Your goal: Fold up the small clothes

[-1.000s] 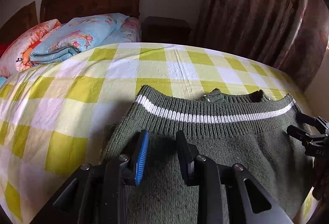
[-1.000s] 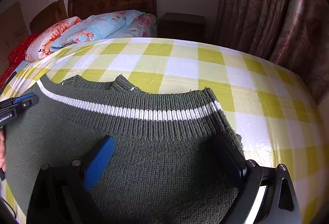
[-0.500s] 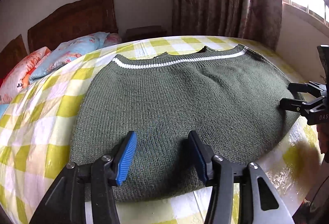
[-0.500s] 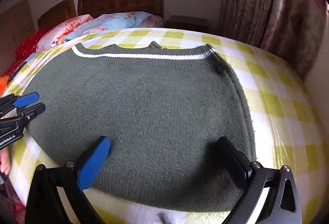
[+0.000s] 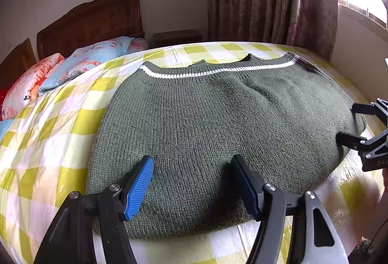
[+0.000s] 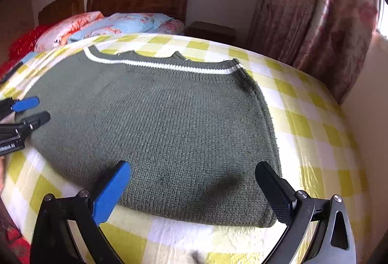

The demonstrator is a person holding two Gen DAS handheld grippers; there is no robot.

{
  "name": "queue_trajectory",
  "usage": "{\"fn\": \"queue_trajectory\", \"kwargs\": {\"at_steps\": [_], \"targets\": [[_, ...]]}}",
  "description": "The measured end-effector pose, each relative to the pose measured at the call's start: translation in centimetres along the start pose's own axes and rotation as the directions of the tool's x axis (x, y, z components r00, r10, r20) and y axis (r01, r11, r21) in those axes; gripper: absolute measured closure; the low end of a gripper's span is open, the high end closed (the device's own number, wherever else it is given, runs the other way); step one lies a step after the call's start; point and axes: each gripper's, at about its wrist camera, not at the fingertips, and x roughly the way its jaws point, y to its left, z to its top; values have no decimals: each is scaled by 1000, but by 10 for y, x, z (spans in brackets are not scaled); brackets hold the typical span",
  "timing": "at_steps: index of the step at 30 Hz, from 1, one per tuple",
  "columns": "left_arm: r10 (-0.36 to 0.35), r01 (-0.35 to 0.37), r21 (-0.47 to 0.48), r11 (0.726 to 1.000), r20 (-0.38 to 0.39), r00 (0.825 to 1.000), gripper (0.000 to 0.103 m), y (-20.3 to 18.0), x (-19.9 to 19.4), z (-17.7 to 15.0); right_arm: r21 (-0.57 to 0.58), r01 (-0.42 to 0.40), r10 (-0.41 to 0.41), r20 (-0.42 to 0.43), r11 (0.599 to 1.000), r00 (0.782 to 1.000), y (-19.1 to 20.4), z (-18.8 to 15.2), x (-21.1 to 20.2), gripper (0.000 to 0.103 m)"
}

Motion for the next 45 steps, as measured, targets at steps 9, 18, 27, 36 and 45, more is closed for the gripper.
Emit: {"fn": "queue_trajectory", "kwargs": {"at_steps": [9, 18, 27, 36, 45], "targets": [[-3, 3, 2, 1000, 4, 1000, 33, 1, 0, 0, 1, -58, 58, -3, 998, 998, -11, -11, -4, 0], [-5, 5, -14, 1000, -3, 1000, 29, 3, 2, 1, 399, -123, 143, -22, 909, 989, -94, -53, -31, 0], [-2, 2, -16, 1000, -9, 1000, 28, 3, 3, 1, 589, -346, 354, 106, 730, 929, -114, -76, -27, 0], [-4, 4, -16, 1000, -3, 1000, 28, 2, 2, -1, 664, -382, 344, 195, 643, 918, -97, -59, -11, 0], [-7, 7, -22, 1000, 0, 1000, 28, -1, 2, -2, 619, -489, 478, 201, 614, 855, -88, -43, 3, 0]]}}
